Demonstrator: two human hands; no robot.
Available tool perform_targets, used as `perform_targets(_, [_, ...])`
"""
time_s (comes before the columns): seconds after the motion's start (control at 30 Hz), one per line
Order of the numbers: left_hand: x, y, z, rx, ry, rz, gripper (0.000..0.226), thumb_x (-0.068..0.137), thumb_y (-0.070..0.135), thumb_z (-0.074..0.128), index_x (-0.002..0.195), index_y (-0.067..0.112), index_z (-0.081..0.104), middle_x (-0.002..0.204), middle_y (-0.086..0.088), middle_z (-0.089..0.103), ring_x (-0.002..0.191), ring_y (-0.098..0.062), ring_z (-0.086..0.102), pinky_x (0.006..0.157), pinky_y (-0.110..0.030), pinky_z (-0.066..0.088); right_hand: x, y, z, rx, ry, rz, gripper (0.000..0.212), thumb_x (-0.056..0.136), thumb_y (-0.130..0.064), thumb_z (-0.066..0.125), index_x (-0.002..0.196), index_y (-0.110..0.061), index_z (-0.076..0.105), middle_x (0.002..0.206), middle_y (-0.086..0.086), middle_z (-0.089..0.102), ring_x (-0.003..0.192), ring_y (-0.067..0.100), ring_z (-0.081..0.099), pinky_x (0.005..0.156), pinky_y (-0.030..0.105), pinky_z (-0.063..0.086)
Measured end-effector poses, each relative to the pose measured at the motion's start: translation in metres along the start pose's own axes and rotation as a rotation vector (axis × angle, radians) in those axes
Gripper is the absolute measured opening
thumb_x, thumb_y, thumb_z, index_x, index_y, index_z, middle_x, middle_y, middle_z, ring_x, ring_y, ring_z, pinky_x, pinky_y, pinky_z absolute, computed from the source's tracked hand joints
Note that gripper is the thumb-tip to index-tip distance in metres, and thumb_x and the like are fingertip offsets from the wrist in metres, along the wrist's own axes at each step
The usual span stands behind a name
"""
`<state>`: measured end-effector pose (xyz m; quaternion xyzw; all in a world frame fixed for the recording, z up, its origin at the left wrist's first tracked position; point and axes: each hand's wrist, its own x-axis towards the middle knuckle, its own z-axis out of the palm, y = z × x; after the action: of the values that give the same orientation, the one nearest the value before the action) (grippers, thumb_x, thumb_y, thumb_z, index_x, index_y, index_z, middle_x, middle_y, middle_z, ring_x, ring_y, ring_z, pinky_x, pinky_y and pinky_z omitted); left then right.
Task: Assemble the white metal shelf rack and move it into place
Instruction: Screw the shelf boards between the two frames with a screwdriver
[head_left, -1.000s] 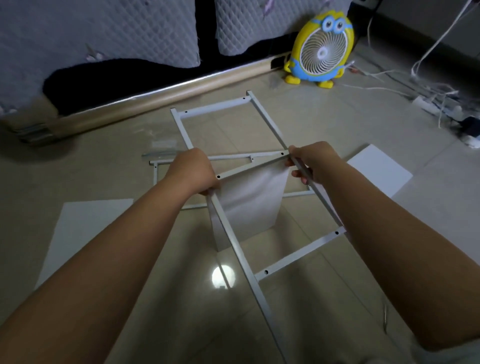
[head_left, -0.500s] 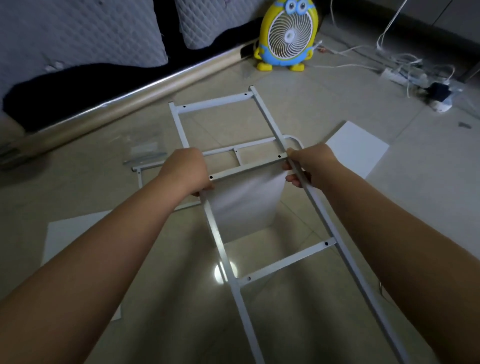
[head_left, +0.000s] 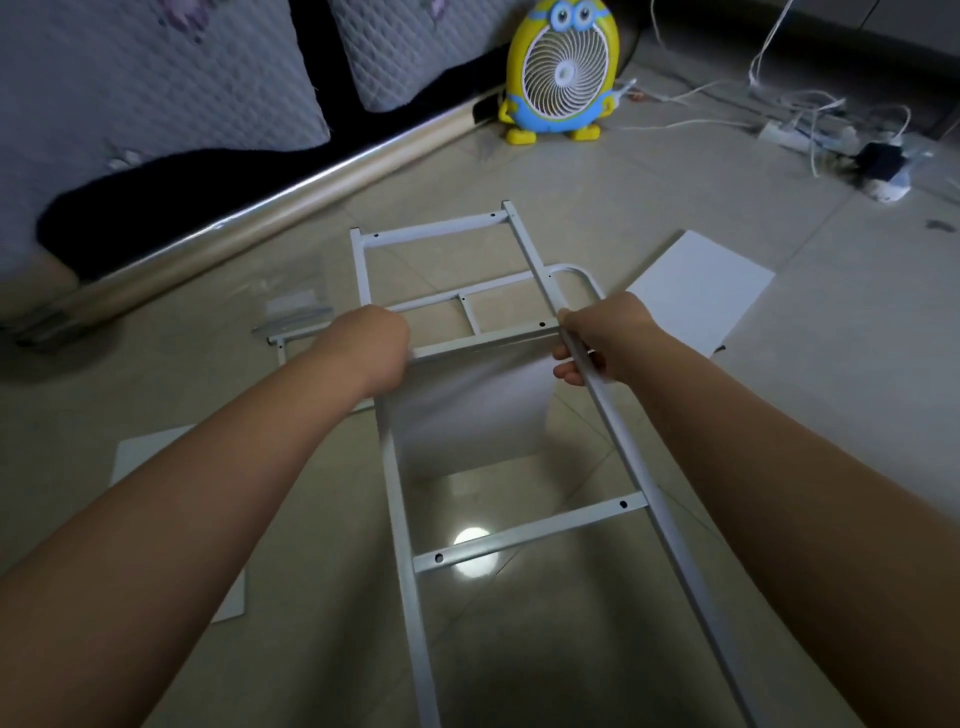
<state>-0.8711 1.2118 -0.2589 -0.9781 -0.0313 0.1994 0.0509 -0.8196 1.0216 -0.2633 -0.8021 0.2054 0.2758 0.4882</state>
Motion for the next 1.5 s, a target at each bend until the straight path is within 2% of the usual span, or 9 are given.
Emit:
perform_targets(0.1, [-0.003,0.003,0.007,0.049,0.026,-0.013,0.023,0.090,0.005,0.046,0.101,-0.005,0.063,0.106,-0.021,0.062,0.100,-0.034,0.059,0.080,-0.034,0.045,-0.003,0.002,-0.001,-0.010,-0.023,0.013,0.034,0.097,-0.021,0.046,0.072,0.001,0.048,0.068,0.012,0.054,0.051,0.021,0.055,0.042,0.026,0.049])
perform_targets(0.23, [0.006,-0.004,0.009,0.048,0.067,-0.013,0.022,0.091,0.009,0.049,0.102,-0.002,0.064,0.104,-0.021,0.062,0.099,-0.034,0.059,0.079,-0.034,0.046,-0.001,0.006,0.002,0.013,0.030,-0.023,0.032,0.096,-0.022,0.047,0.072,0.000,0.048,0.069,0.013,0.056,0.051,0.023,0.056,0.047,0.030,0.049])
perform_targets(0.43, [0.007,-0.008,0.010,-0.101,0.090,-0.052,0.021,0.089,0.017,0.057,0.093,-0.002,0.065,0.090,-0.018,0.059,0.091,-0.032,0.059,0.068,-0.029,0.039,0.000,0.011,0.004,0.093,0.068,-0.046,0.032,0.094,-0.022,0.052,0.071,-0.001,0.046,0.068,0.013,0.056,0.048,0.021,0.057,0.041,0.025,0.044])
perform_targets(0.53, [0.005,-0.010,0.012,-0.177,0.104,-0.088,0.021,0.088,0.018,0.060,0.094,-0.001,0.065,0.098,-0.019,0.061,0.093,-0.032,0.059,0.068,-0.029,0.039,0.000,0.008,0.006,0.099,0.072,-0.044,0.029,0.095,-0.021,0.051,0.075,-0.001,0.049,0.064,0.012,0.053,0.046,0.018,0.053,0.037,0.020,0.042])
perform_targets(0.83, [0.019,-0.014,0.012,-0.228,0.160,-0.165,0.019,0.088,0.012,0.058,0.100,-0.001,0.065,0.106,-0.021,0.062,0.100,-0.034,0.059,0.073,-0.031,0.043,0.021,-0.017,0.013,0.077,-0.013,-0.029,0.032,0.097,-0.020,0.045,0.068,-0.005,0.047,0.065,0.009,0.050,0.052,0.017,0.050,0.043,0.026,0.035])
perform_targets(1.03, [0.031,-0.014,0.010,-0.181,0.207,-0.177,0.020,0.088,0.008,0.056,0.103,-0.004,0.064,0.108,-0.024,0.060,0.101,-0.036,0.059,0.072,-0.031,0.041,0.039,-0.027,0.010,0.063,-0.005,-0.091,0.030,0.095,-0.022,0.050,0.070,-0.004,0.051,0.067,0.011,0.056,0.055,0.017,0.055,0.047,0.028,0.041])
perform_targets(1.23, [0.041,-0.017,0.004,-0.081,0.144,-0.130,0.019,0.091,0.009,0.054,0.098,-0.006,0.063,0.105,-0.022,0.061,0.099,-0.034,0.059,0.068,-0.028,0.035,0.044,-0.031,0.009,0.046,-0.014,-0.089,0.031,0.094,-0.023,0.052,0.069,-0.004,0.051,0.069,0.009,0.057,0.057,0.017,0.057,0.051,0.027,0.045])
perform_targets(1.4, [0.041,-0.012,-0.005,0.037,0.030,-0.120,0.022,0.093,0.013,0.051,0.101,-0.004,0.063,0.089,-0.014,0.061,0.100,-0.030,0.059,0.073,-0.029,0.041,0.042,-0.032,0.007,-0.006,-0.030,-0.079,0.031,0.095,-0.021,0.050,0.070,-0.003,0.051,0.074,0.011,0.059,0.057,0.017,0.057,0.049,0.027,0.044])
perform_targets(1.5, [0.041,-0.004,-0.008,0.164,0.002,-0.164,0.027,0.094,0.013,0.046,0.115,0.003,0.059,0.119,-0.013,0.056,0.111,-0.028,0.053,0.088,-0.033,0.044,0.040,-0.033,0.007,-0.025,-0.027,-0.069,0.030,0.095,-0.020,0.049,0.072,-0.001,0.050,0.068,0.010,0.057,0.054,0.018,0.056,0.048,0.027,0.044])
